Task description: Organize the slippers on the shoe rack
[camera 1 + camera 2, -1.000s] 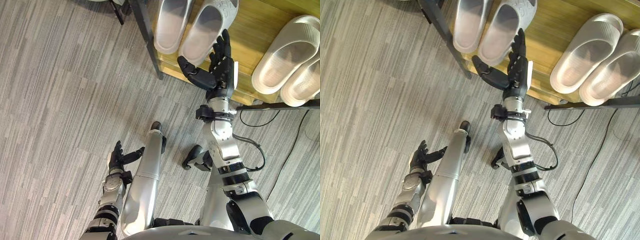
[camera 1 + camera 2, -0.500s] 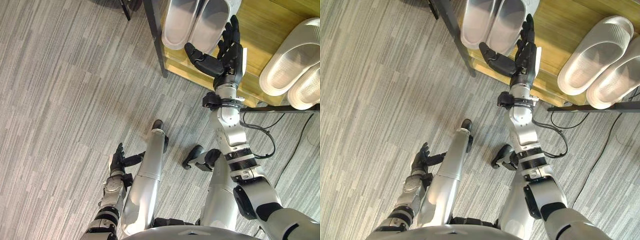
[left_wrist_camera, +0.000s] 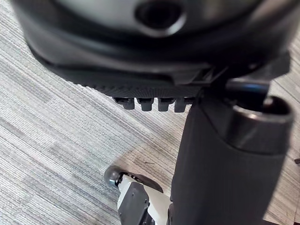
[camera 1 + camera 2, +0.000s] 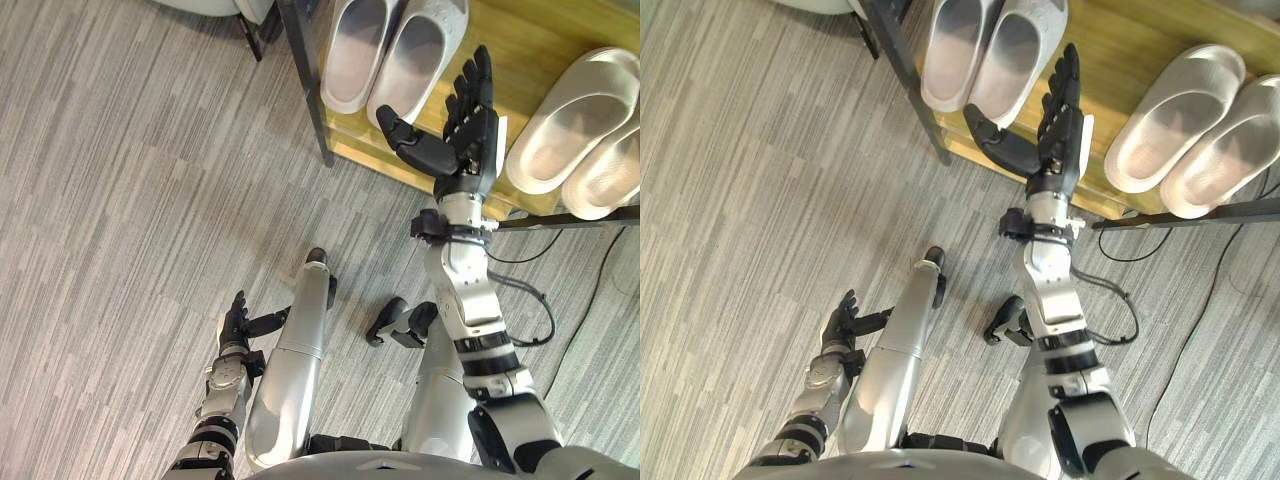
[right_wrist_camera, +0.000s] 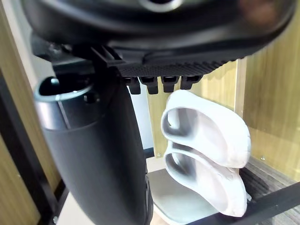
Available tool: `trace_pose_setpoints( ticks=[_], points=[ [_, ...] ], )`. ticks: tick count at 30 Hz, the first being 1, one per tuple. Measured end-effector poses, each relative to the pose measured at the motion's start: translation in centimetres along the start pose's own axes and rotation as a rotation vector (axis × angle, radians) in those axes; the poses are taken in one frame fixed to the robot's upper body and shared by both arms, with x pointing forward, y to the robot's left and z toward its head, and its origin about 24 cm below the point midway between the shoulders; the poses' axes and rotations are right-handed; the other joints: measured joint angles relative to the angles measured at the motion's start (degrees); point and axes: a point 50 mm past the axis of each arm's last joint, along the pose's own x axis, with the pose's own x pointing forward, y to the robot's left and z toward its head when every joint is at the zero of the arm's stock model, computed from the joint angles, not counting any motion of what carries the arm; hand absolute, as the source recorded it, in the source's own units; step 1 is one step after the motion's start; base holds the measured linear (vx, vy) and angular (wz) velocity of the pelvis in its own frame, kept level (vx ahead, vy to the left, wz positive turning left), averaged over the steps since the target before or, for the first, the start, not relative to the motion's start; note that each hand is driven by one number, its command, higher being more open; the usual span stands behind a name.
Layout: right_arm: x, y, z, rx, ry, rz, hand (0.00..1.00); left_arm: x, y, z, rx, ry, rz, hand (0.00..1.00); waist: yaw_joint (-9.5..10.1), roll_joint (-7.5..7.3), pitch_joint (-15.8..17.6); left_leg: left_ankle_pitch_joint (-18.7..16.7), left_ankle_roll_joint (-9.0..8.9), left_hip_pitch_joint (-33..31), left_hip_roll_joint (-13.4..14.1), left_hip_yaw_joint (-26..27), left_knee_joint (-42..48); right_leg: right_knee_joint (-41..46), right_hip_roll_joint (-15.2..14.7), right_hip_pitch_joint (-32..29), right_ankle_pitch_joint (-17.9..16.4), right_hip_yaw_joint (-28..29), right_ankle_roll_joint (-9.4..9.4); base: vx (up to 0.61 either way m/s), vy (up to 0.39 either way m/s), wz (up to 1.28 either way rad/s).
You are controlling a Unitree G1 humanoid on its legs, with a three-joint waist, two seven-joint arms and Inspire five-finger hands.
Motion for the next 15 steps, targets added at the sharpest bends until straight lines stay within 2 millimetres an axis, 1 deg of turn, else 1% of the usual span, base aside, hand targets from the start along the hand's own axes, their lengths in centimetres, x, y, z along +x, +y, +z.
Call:
trace_pose_setpoints(
  ticks=[2,3,4,7,9,11,12,13,14,15],
  points=[
    [-0.8,-0.3,-0.2,0.007,0.017,-0.013,1.00,-0.1,0.3,-0.3,-0.002,0.008,0.009,1.00,-0.26,-0.01,-0.04,0.11,0.17,1.77,0.63,0.64,-1.43,-1.64,0.41,1.60,0.49,0.00,0.02,0.05,0.006,-0.12],
    [-2.1,-0.8,-0.5,0.014,0.040,-0.028,1.00,-0.3,0.7,-0.7,-0.002,0.021,0.021,1.00,-0.52,-0.13,-0.12,0.36,0.27,4.72,1.44,1.39,-3.58,-4.18,1.10,4.33,1.41,-0.09,0.04,0.09,0.016,-0.18],
    [-3.0,-1.0,-0.7,0.017,0.061,-0.036,1.00,-0.5,1.0,-1.1,0.000,0.033,0.030,1.00,-0.89,-0.36,-0.34,0.53,0.27,7.11,1.59,1.76,-5.06,-5.87,1.35,6.58,1.84,-0.16,0.16,0.10,0.017,-0.15],
    [-4.9,-1.7,-0.9,0.006,0.096,-0.027,1.00,-0.9,1.7,-1.9,0.010,0.056,0.042,1.00,-1.54,-0.85,-1.79,0.57,0.38,11.78,1.92,2.53,-8.21,-9.60,1.95,11.05,2.56,-0.32,0.82,0.13,0.016,-0.09],
    [-6.6,-2.0,-1.5,-0.032,0.144,0.016,1.00,-1.5,2.7,-3.1,0.031,0.094,0.059,1.00,-2.60,-1.83,-4.34,0.63,0.57,16.72,2.41,3.33,-11.99,-14.14,2.94,15.64,3.57,-0.39,1.54,0.15,0.019,-0.16],
    [-7.6,-2.4,-1.9,-0.062,0.175,0.030,1.00,-1.8,3.1,-3.8,0.054,0.115,0.060,1.00,-2.97,-2.39,-5.95,0.95,0.78,19.58,2.60,3.87,-14.58,-16.77,3.30,18.18,4.30,-0.31,1.85,0.13,0.022,-0.12],
    [-9.0,-3.0,-2.5,-0.118,0.222,0.053,1.00,-2.0,3.4,-4.4,0.104,0.141,0.051,1.00,-3.15,-2.96,-7.70,1.79,0.97,23.55,2.56,4.65,-18.44,-20.21,3.54,21.48,5.31,-0.28,2.36,0.11,0.020,-0.14],
    [-9.5,-3.3,-2.7,-0.145,0.238,0.062,1.00,-2.1,3.5,-4.6,0.125,0.150,0.044,1.00,-3.30,-3.09,-8.39,2.18,0.96,24.73,2.55,4.83,-19.89,-21.58,3.71,22.41,5.79,-0.30,2.52,0.14,0.040,-0.13],
    [-10.3,-3.8,-3.1,-0.184,0.271,0.073,1.00,-2.3,3.6,-5.0,0.156,0.163,0.031,1.00,-3.60,-3.22,-9.80,2.97,1.07,26.60,2.57,5.00,-22.49,-24.17,4.14,24.04,6.75,-0.40,2.64,0.15,0.050,-0.11],
    [-11.6,-4.8,-4.2,-0.263,0.339,0.097,1.00,-2.5,3.7,-5.6,0.192,0.188,0.009,1.00,-4.55,-3.30,-11.68,4.73,1.15,30.28,2.68,5.19,-27.51,-29.12,5.03,27.09,8.81,-0.48,3.07,0.17,0.058,-0.11]
  ],
)
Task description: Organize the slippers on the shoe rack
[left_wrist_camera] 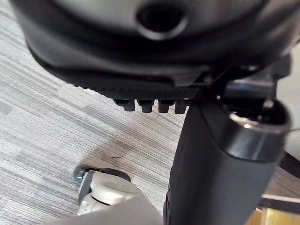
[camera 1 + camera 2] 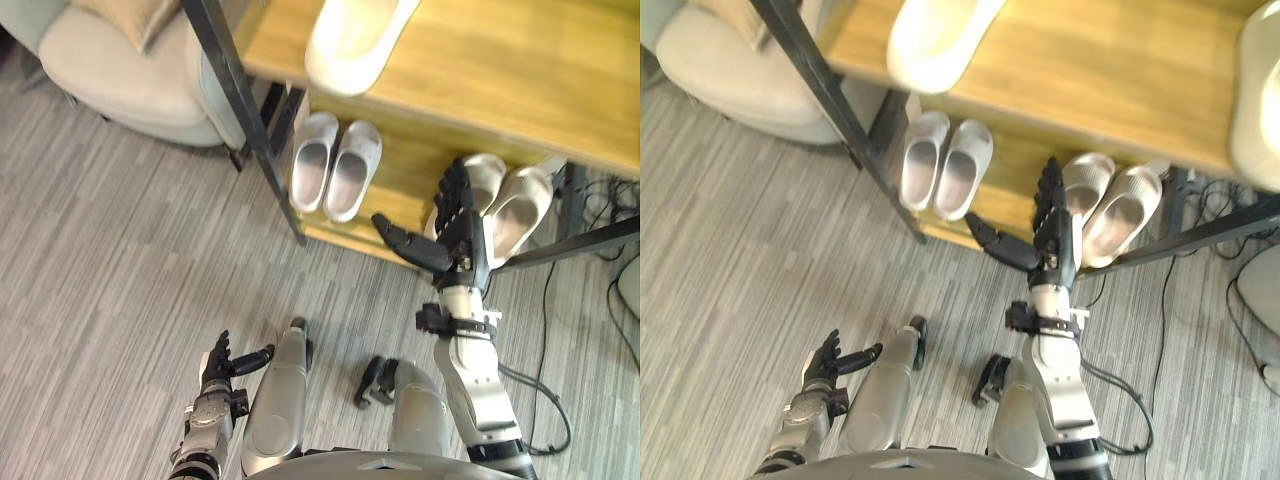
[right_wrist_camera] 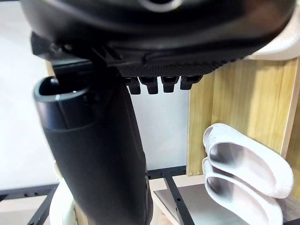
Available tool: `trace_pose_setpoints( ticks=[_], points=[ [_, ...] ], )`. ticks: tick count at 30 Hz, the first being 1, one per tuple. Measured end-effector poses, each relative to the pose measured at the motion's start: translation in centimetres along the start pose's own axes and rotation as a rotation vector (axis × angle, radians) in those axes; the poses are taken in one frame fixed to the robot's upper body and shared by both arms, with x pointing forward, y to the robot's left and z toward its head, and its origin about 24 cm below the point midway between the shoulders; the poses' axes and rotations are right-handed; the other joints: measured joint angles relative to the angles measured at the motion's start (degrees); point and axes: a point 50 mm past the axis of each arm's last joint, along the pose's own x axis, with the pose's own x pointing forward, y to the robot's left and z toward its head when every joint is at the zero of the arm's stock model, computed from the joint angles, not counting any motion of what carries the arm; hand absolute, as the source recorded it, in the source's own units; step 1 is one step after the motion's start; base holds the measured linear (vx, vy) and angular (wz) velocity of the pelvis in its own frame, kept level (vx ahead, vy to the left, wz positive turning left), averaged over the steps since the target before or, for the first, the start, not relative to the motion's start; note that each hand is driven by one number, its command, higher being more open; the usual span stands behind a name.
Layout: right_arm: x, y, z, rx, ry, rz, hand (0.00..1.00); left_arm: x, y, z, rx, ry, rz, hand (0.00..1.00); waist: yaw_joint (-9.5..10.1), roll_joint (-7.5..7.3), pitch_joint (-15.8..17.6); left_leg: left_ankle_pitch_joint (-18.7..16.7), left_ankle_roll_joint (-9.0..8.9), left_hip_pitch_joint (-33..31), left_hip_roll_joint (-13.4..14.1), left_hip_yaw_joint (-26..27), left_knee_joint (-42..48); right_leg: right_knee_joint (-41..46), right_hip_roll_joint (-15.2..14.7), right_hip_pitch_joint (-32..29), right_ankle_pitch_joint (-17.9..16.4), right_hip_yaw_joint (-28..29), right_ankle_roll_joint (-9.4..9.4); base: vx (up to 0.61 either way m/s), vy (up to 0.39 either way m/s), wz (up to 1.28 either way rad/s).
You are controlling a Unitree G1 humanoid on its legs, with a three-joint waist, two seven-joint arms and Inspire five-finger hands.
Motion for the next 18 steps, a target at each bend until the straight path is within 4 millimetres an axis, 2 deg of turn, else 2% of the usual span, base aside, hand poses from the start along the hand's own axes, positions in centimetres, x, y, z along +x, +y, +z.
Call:
trace_pose_setpoints(
  ticks=[1,3,5,7,12,18],
  points=[
    [-0.1,-0.1,-0.4,-0.018,0.015,0.003,1.00,0.0,0.0,-0.1,0.008,0.004,-0.003,1.00,-0.13,0.03,-0.28,0.31,0.00,0.61,0.06,0.09,-0.86,-0.92,0.20,0.60,0.37,0.00,0.03,0.13,0.045,-0.13],
    [-0.9,-0.8,-3.1,-0.113,0.132,0.014,1.00,-0.1,-0.3,-0.7,0.067,0.024,-0.036,1.00,-1.42,0.40,-2.00,2.31,0.05,4.36,0.33,0.73,-6.13,-6.62,1.35,3.95,3.03,-0.14,0.51,0.13,0.049,-0.15],
    [-1.9,-1.7,-5.8,-0.174,0.259,0.010,1.00,-0.2,-0.8,-1.1,0.099,0.040,-0.063,1.00,-1.80,1.04,-3.20,4.06,0.20,8.07,0.67,1.53,-11.04,-12.15,2.54,7.14,5.66,0.16,0.92,0.11,0.046,-0.23],
    [-3.4,-3.0,-8.7,-0.234,0.416,0.000,1.00,-0.4,-1.5,-1.7,0.118,0.057,-0.093,1.00,-2.67,2.10,-4.35,5.85,0.42,11.91,0.75,2.45,-15.80,-18.08,3.58,10.89,8.53,0.38,1.46,0.09,0.043,-0.21],
    [-5.9,-4.7,-12.0,-0.315,0.606,-0.002,1.00,-0.9,-3.7,-2.6,0.145,0.089,-0.163,1.00,-3.31,3.84,-5.90,7.15,0.09,16.57,0.92,4.50,-20.26,-24.88,4.74,15.43,12.08,2.03,2.00,0.04,0.029,-0.22],
    [-9.9,-6.1,-15.4,-0.338,0.851,-0.035,1.00,-1.4,-4.6,-3.2,0.209,0.097,-0.206,1.00,-4.31,4.79,-7.43,8.96,-0.45,21.01,1.29,4.57,-24.62,-29.67,6.09,19.55,14.46,2.19,1.80,-0.01,-0.006,-0.05]
  ],
)
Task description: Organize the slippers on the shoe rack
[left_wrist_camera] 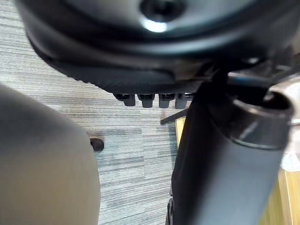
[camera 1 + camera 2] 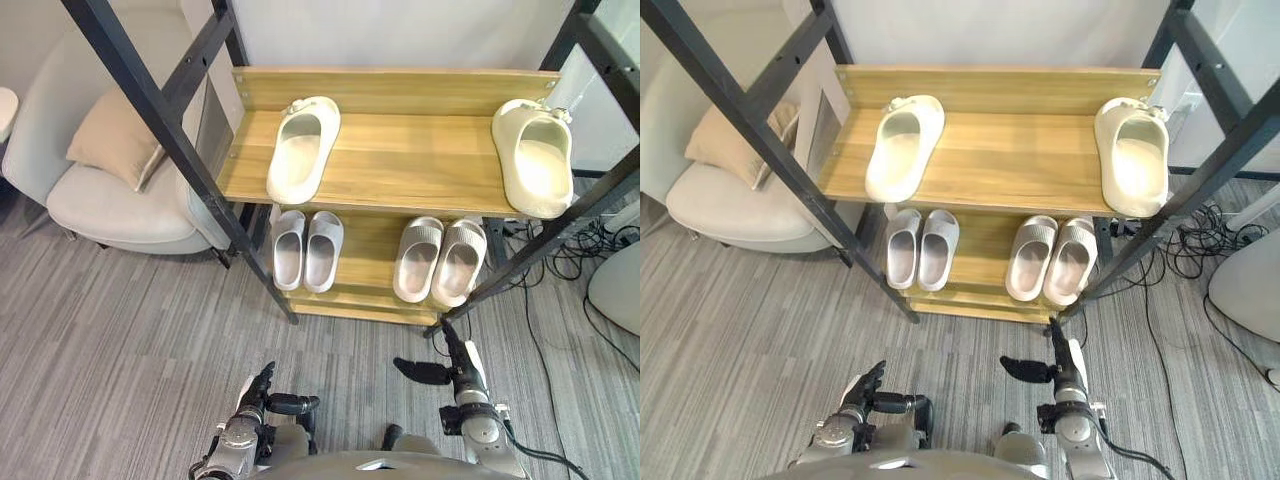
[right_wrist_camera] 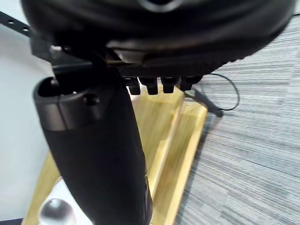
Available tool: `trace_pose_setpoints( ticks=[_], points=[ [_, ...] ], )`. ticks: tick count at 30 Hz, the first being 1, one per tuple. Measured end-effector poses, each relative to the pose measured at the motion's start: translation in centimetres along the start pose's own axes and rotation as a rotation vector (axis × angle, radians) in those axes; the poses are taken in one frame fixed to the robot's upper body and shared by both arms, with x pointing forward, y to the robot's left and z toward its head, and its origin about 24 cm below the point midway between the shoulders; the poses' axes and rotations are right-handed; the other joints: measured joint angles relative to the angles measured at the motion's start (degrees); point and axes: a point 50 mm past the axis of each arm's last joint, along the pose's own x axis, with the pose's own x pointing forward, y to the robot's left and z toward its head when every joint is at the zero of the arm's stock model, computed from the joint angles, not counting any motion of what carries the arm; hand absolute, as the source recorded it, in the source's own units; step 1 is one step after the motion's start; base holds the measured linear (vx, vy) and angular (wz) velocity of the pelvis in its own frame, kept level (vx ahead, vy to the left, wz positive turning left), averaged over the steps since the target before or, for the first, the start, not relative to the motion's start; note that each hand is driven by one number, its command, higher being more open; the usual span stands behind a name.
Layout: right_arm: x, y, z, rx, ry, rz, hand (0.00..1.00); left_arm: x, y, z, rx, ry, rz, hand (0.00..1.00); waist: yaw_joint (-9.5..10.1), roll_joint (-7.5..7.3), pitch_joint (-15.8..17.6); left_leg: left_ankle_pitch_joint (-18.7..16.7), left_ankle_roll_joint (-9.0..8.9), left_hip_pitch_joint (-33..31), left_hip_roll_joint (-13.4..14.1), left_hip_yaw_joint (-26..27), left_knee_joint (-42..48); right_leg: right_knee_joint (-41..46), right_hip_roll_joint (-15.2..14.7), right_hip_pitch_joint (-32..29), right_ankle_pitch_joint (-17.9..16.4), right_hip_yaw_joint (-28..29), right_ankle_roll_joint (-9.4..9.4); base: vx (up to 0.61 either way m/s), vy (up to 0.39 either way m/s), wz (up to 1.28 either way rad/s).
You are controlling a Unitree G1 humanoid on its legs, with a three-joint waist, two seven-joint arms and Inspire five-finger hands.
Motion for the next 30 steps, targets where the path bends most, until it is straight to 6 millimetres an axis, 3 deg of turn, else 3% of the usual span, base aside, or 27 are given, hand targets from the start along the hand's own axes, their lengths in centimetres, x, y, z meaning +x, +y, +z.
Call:
trace_pose_setpoints(
  ticks=[5,8,11,16,21,25,27,30],
  points=[
    [-0.4,0.2,-3.4,0.015,0.171,-0.003,1.00,0.0,-0.8,0.3,0.072,-0.014,-0.041,1.00,-0.28,0.37,-0.57,1.62,0.10,1.81,0.39,0.05,-2.76,-2.29,1.00,1.32,1.57,0.31,-0.45,-0.05,-0.008,-0.04],
    [-0.7,0.0,-4.3,0.038,0.219,-0.017,1.00,-0.1,-1.9,1.1,0.124,-0.058,-0.088,1.00,-0.43,0.57,-0.78,2.40,0.37,2.52,0.39,0.15,-3.97,-3.61,1.37,1.94,2.49,0.51,-0.56,-0.06,0.010,-0.04],
    [-1.0,-0.1,-5.0,0.081,0.255,-0.031,1.00,-0.7,-4.2,3.1,0.208,-0.174,-0.203,1.00,-0.52,0.62,-1.09,2.81,0.38,2.97,0.36,-0.02,-5.02,-4.17,1.49,2.13,2.86,0.47,-0.61,-0.04,0.017,0.02],
    [-1.1,-0.2,-5.3,0.101,0.271,-0.033,1.00,-4.4,-9.0,7.9,0.295,-0.473,-0.502,1.00,-0.62,0.96,-2.48,3.62,1.12,3.39,-0.10,-0.14,-6.38,-5.16,1.55,2.38,3.35,0.40,-0.49,0.00,0.000,0.00],
    [-1.0,-0.2,-5.2,0.115,0.269,-0.034,1.00,-8.4,-12.0,11.3,0.247,-0.681,-0.729,1.00,-1.31,1.49,-2.87,3.59,1.13,4.37,-0.27,-0.54,-6.46,-6.49,1.64,4.10,3.36,-0.25,-0.49,0.02,-0.001,0.04],
    [-1.0,-0.5,-5.2,0.109,0.262,-0.028,1.00,-10.4,-12.0,15.0,0.219,-0.853,-0.738,1.00,-1.43,2.14,-3.57,3.54,1.07,4.41,0.06,-0.61,-6.47,-6.75,2.04,4.29,3.38,-0.29,-0.66,0.00,0.000,0.00],
    [-1.0,-0.5,-5.2,0.100,0.261,-0.023,1.00,-11.1,-10.7,17.7,0.161,-0.960,-0.668,1.00,-1.67,2.31,-3.72,3.46,0.97,5.12,0.11,-0.62,-6.48,-6.90,2.12,5.11,3.36,-0.31,-0.74,0.00,0.000,0.00],
    [-1.2,-0.4,-5.4,0.092,0.266,-0.014,1.00,-12.3,-8.8,20.3,0.082,-1.088,-0.567,1.00,-1.64,1.97,-4.22,3.40,0.90,5.20,0.17,-0.63,-6.48,-6.92,2.17,5.18,3.33,-0.32,-0.80,0.00,0.000,0.00]
  ],
)
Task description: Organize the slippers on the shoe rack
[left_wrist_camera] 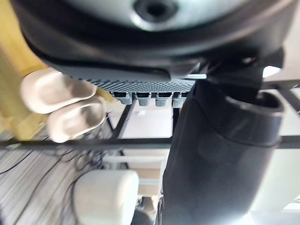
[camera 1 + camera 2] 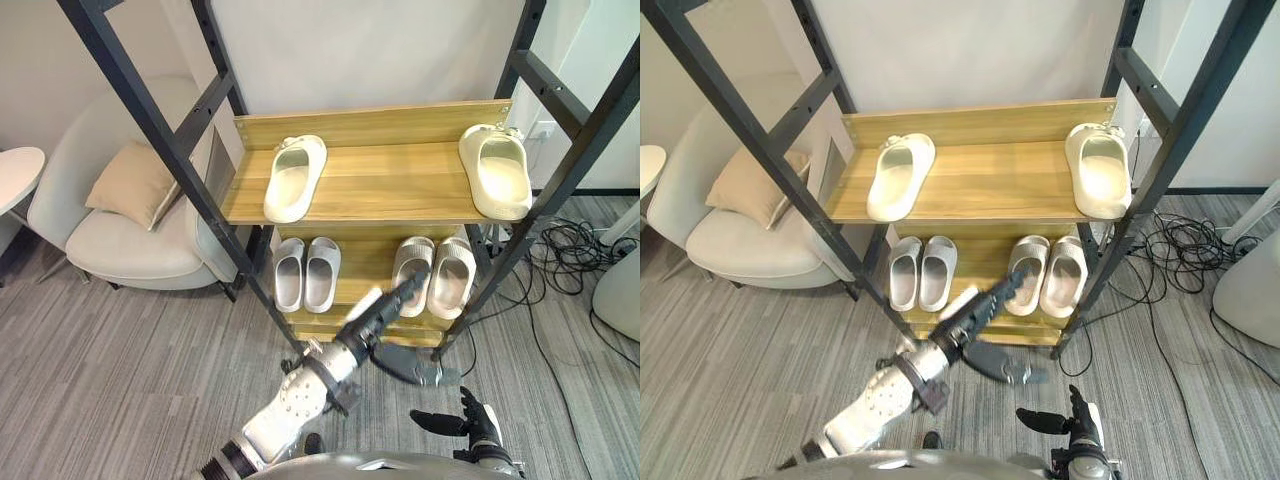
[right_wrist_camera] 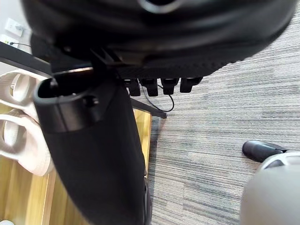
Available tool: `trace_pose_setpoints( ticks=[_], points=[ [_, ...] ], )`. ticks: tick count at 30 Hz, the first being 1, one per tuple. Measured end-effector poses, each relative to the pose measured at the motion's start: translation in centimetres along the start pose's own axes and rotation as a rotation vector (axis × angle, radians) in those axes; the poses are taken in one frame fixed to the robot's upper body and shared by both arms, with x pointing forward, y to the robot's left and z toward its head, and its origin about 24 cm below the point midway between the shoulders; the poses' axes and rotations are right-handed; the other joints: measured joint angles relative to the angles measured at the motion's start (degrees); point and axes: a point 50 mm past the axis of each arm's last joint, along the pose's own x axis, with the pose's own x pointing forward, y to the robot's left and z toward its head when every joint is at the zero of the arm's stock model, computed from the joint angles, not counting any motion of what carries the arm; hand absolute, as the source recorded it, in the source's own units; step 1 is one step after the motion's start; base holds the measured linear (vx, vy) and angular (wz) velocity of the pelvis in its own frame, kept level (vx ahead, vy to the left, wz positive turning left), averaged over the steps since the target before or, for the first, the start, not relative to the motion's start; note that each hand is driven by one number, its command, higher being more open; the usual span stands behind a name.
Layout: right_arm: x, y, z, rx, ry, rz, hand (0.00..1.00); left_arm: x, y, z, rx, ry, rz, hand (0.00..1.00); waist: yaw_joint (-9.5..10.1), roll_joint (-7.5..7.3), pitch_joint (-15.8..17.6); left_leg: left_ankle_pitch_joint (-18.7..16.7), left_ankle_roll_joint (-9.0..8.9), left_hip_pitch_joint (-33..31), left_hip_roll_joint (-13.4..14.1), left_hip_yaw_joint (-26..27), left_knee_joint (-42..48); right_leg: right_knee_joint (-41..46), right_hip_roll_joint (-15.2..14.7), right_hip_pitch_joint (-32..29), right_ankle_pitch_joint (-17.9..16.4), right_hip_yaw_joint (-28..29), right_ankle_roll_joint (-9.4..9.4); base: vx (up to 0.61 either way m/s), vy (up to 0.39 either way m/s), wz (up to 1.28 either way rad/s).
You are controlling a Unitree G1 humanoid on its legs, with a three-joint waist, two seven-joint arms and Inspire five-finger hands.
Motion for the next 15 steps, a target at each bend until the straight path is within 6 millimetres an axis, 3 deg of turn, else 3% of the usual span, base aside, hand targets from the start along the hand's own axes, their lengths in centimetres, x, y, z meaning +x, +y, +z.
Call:
trace_pose_setpoints(
  ticks=[4,11,15],
  points=[
    [-0.1,0.3,-0.2,-0.016,0.004,0.020,1.00,1.2,2.3,3.1,0.056,-0.143,0.097,1.00,0.25,-0.72,-0.62,-0.08,0.02,-0.11,0.06,0.00,0.00,0.00,-0.14,-0.08,0.00,0.15,0.00,0.00,0.000,0.00],
    [-0.3,0.5,-0.6,-0.022,0.014,0.041,1.00,2.6,3.9,7.2,0.184,-0.321,0.156,1.00,0.14,-2.01,-1.41,-0.14,0.07,-0.18,-0.05,0.28,0.01,0.03,-0.16,-0.28,0.00,0.45,0.01,0.00,0.001,-0.01],
    [-0.3,0.5,-0.6,-0.025,0.016,0.049,1.00,3.4,6.5,10.0,0.316,-0.419,0.250,1.00,0.01,-2.11,-1.52,-0.13,0.07,-0.18,0.04,0.40,0.01,0.15,-0.07,-0.44,-0.02,0.64,-0.02,-0.01,0.005,-0.02]
  ],
)
